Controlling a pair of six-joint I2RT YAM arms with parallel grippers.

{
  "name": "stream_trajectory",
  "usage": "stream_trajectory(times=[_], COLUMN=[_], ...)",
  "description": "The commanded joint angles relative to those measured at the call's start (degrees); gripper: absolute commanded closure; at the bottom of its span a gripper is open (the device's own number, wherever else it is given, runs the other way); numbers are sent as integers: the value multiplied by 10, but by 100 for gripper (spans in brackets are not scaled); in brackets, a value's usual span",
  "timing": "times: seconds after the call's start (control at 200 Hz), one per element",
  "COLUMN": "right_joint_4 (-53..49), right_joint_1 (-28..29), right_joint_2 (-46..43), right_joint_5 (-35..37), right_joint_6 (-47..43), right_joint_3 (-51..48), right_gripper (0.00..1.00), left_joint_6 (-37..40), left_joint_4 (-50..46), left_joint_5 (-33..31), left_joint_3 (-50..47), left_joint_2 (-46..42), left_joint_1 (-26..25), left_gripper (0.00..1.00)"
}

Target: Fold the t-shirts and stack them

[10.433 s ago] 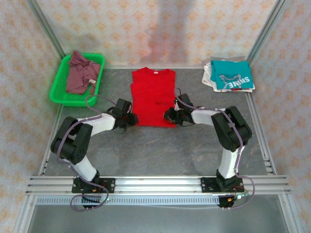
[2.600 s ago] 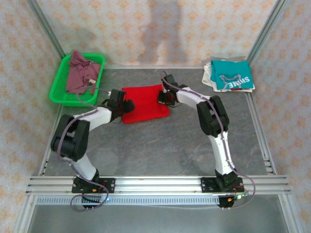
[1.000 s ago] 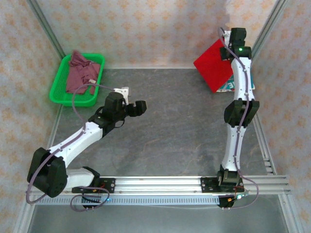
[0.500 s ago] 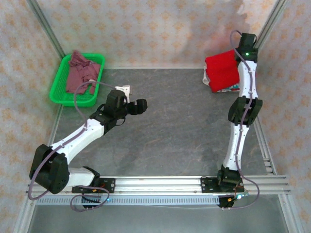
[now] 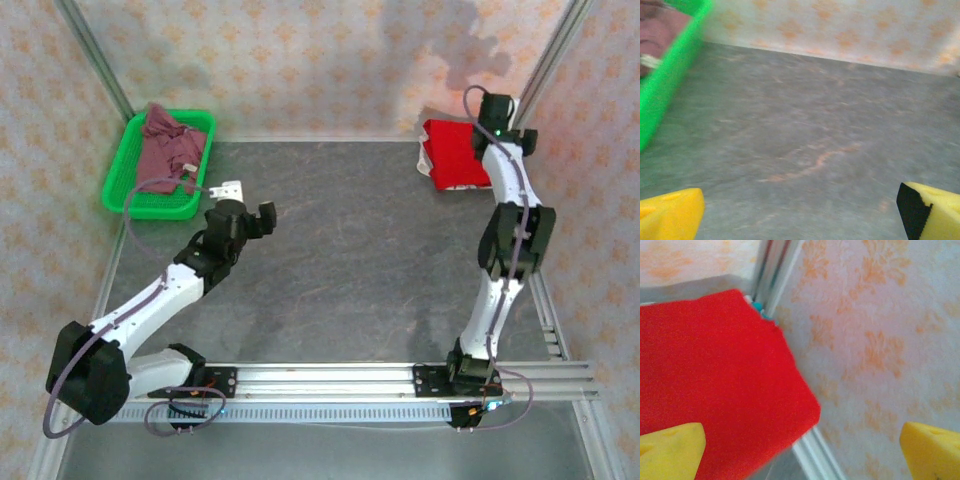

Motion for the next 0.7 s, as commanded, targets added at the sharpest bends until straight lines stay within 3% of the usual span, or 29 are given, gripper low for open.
stream_trajectory(times=[0.0, 0.105, 0.15, 0.215, 0.32, 0.435, 0.465, 0.515, 0.591, 0.696], right_joint_4=[184, 253, 275, 317, 373, 395, 399, 412, 451, 606], right_joint_1=[55, 96, 116, 146, 166, 167, 166, 164, 162, 161], right_joint_2=[-176, -272, -301, -332, -363, -367, -366, -362, -363, -346], right_joint_5=[-38, -40, -43, -31, -32, -6, 3, 7, -1, -19], right_joint_6=[58, 116, 124, 135, 158, 174, 179, 176, 152, 95], right_joint_3=[-208, -392, -458, -548, -652, -706, -715, -731, -746, -792], right_gripper=[1, 1, 1, 1, 1, 1, 1, 1, 1, 1], left_joint_6=[31, 47, 70, 76, 121, 100, 89, 110, 141, 159], left_joint_4=[46, 79, 124, 88, 170, 267, 249, 256, 339, 418], left_joint_5=[-178, -249, -256, -249, -281, -165, -141, -114, -75, -28], left_joint_3=[-26, -48, -60, -40, -81, -152, -146, -146, -177, -205], left_joint_2=[7, 50, 70, 83, 100, 105, 99, 98, 114, 138], left_joint_1=[36, 72, 84, 101, 108, 163, 172, 179, 180, 181], left_gripper=[0, 0, 0, 0, 0, 0, 0, 0, 0, 0])
